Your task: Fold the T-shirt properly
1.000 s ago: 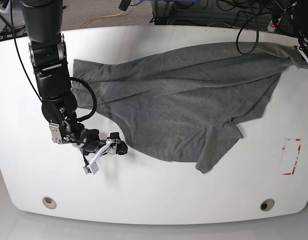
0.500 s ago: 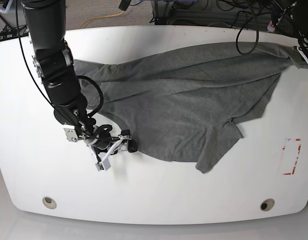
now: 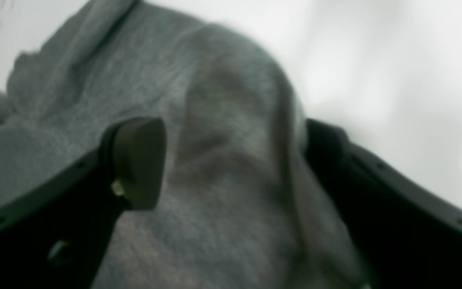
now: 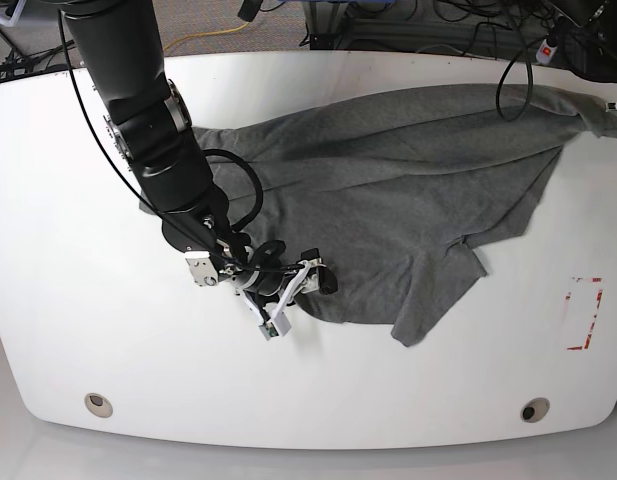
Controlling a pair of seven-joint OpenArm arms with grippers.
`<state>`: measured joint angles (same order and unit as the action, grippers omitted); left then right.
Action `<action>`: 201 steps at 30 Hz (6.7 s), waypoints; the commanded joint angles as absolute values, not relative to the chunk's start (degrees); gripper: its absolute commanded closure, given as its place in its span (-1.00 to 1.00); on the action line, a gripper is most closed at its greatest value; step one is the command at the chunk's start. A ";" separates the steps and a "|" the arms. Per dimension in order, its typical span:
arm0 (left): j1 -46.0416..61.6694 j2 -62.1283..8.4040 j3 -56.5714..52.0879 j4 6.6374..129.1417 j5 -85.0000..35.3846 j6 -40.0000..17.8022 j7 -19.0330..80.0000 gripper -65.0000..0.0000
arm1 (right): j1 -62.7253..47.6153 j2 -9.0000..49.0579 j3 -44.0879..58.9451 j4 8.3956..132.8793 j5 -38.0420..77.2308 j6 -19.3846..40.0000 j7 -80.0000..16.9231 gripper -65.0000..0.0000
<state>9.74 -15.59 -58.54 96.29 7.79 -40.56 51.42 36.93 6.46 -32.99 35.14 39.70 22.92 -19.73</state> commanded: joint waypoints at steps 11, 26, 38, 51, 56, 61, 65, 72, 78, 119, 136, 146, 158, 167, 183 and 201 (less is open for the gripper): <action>2.59 -17.19 -64.84 96.84 1.80 -40.00 61.32 -0.41 | 38.20 5.41 -32.92 35.56 37.23 22.90 -20.62 0.92; -0.04 -16.75 -64.31 88.13 -4.53 -40.00 67.56 -0.41 | 38.11 5.58 -32.92 35.65 37.23 22.90 -20.62 0.92; -4.97 -17.10 -68.79 79.25 -4.44 -40.00 66.86 -0.41 | 38.02 5.67 -32.92 35.65 37.23 22.90 -20.62 0.92; -6.37 -16.84 -68.62 78.37 -6.90 -40.00 65.80 -0.41 | 38.02 5.67 -32.92 35.65 37.23 22.90 -20.62 0.92; -5.85 -16.92 -68.35 78.29 -8.92 -40.00 65.80 -0.41 | 38.02 5.76 -32.92 35.65 37.23 22.90 -20.62 0.92; -5.67 -16.92 -64.22 78.20 -8.92 -40.00 65.80 -0.41 | 38.02 6.20 -32.92 35.65 37.23 22.99 -20.62 0.92; -5.67 -16.92 -63.52 77.49 -8.66 -40.00 65.54 -0.25 | 38.02 6.46 -32.84 35.65 37.49 22.99 -20.62 0.92; -6.02 -19.82 -63.16 68.09 -8.66 -40.00 65.45 -0.17 | 38.02 6.46 -32.84 35.65 37.58 22.99 -20.62 0.92; -5.76 -20.09 -63.16 67.38 -8.66 -40.00 65.45 -0.12 | 38.02 6.46 -32.84 35.65 37.67 22.99 -20.62 0.92; -29.93 -21.76 -49.45 102.20 -5.67 -40.00 77.93 0.85 | 56.92 23.25 -24.57 60.09 37.76 23.25 -35.65 1.00; -29.76 -17.10 -42.86 99.56 -5.67 -40.00 80.00 -0.09 | 58.42 25.54 -24.13 60.35 37.76 23.43 -38.55 1.00; -26.24 -6.64 -42.59 90.68 -6.02 -40.00 65.63 -0.16 | 53.58 24.04 -19.56 60.35 37.14 23.43 -38.46 1.00; -26.33 -1.54 -42.68 67.56 -6.11 -38.46 38.11 -0.15 | 51.12 24.40 -19.21 60.26 37.14 23.43 -38.46 1.00; -27.12 -1.98 -42.42 52.97 -5.76 -33.01 27.12 -0.15 | 49.63 24.48 -19.21 60.26 37.14 23.43 -38.46 1.00; -30.81 -4.62 -38.37 38.64 -7.69 -33.10 18.95 -0.15 | 49.54 24.40 -19.21 60.26 37.23 23.43 -38.46 1.00; -28.09 -4.09 -38.81 43.12 -11.91 -33.10 24.57 0.95 | 47.87 24.48 -19.12 60.35 37.67 23.43 -38.46 1.00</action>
